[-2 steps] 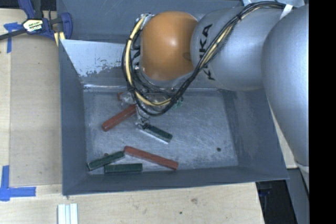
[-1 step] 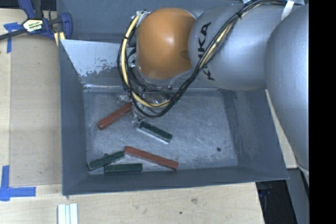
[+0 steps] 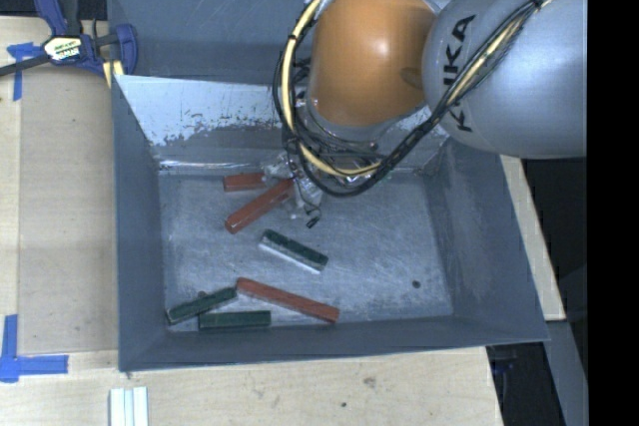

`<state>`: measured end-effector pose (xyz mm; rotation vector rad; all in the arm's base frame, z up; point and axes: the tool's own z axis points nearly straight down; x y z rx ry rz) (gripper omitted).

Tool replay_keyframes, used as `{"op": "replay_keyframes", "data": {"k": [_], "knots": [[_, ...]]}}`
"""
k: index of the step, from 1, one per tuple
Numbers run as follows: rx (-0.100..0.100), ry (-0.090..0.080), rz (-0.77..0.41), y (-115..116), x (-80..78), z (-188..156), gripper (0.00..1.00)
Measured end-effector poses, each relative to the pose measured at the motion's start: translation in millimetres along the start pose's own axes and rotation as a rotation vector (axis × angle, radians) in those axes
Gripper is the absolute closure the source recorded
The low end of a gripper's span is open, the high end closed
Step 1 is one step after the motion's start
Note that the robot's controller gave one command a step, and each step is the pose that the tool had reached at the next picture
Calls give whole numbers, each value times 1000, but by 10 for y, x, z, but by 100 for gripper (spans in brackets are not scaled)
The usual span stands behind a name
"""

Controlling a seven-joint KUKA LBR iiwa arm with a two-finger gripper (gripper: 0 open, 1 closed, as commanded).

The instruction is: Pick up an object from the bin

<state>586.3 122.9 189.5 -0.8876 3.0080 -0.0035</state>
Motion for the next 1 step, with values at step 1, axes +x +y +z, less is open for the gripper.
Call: {"op": "replay_keyframes", "data": {"k": [1], "knots": [[-4,3,13,322,459,-188,100]]}}
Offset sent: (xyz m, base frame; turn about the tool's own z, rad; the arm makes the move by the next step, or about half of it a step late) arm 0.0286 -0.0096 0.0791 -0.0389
